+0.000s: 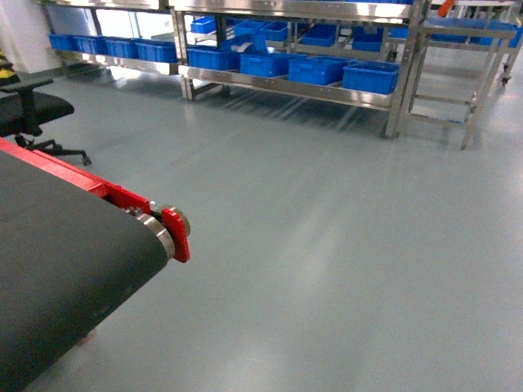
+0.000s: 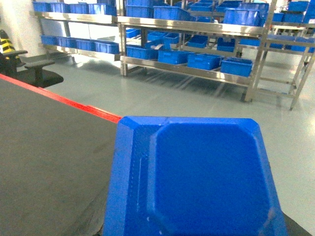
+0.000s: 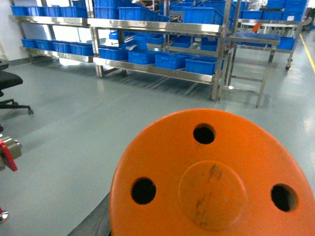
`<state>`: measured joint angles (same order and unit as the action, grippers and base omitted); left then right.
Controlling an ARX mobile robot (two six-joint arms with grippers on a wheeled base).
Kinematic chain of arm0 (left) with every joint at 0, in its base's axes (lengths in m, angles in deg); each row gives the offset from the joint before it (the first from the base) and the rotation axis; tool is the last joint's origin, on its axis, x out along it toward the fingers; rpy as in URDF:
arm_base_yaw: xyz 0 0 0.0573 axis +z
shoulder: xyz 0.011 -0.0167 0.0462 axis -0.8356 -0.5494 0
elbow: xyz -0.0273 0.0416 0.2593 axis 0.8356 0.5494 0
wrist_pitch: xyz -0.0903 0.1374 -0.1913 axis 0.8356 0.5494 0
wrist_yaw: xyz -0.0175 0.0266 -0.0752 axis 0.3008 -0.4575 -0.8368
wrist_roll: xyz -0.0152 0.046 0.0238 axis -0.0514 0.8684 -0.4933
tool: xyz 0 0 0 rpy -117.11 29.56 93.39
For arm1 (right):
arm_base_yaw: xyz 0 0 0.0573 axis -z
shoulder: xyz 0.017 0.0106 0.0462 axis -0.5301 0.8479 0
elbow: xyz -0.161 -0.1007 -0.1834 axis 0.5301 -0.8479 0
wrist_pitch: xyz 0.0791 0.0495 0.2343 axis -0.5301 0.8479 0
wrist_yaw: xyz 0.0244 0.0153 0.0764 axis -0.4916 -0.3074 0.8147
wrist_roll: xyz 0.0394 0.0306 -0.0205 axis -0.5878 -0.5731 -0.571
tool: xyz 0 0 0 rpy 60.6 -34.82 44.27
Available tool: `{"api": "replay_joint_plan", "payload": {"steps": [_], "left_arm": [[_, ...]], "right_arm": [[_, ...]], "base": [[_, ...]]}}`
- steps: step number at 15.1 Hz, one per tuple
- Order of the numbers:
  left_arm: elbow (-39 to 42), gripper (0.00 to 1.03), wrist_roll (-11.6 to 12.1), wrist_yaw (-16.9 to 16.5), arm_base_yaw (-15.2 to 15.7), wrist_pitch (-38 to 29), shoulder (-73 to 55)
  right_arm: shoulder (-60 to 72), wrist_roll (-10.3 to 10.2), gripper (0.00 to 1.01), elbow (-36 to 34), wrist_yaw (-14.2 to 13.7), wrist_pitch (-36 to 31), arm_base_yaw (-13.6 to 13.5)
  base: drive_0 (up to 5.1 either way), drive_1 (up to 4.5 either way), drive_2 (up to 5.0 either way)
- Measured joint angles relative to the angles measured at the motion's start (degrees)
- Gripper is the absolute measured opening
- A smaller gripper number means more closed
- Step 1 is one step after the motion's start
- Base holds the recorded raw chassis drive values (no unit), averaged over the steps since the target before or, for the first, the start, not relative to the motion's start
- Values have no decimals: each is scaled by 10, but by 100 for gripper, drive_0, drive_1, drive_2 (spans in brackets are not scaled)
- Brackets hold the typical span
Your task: Sort blue parts and orange caps into right shelf containers
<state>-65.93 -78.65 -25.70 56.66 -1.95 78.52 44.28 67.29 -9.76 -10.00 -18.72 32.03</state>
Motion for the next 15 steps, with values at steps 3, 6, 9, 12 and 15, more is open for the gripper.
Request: {"api": "replay_joint_plan", "payload": {"steps": [3, 6, 9, 12, 15], "left_arm": [[0, 43, 0, 0, 0, 0, 0], [0, 43, 0, 0, 0, 0, 0], [0, 43, 0, 0, 0, 0, 0], [0, 43, 0, 0, 0, 0, 0], [0, 43, 0, 0, 0, 0, 0]], "right_arm": [[0, 0, 46, 0, 0, 0, 0], [0, 0, 46, 0, 0, 0, 0], [0, 0, 46, 0, 0, 0, 0], [0, 0, 46, 0, 0, 0, 0], [0, 0, 46, 0, 0, 0, 0]], "base": [[-164, -164, -164], [-154, -154, -154], [-154, -154, -154], [-164, -164, -164], [-159, -159, -159]]}}
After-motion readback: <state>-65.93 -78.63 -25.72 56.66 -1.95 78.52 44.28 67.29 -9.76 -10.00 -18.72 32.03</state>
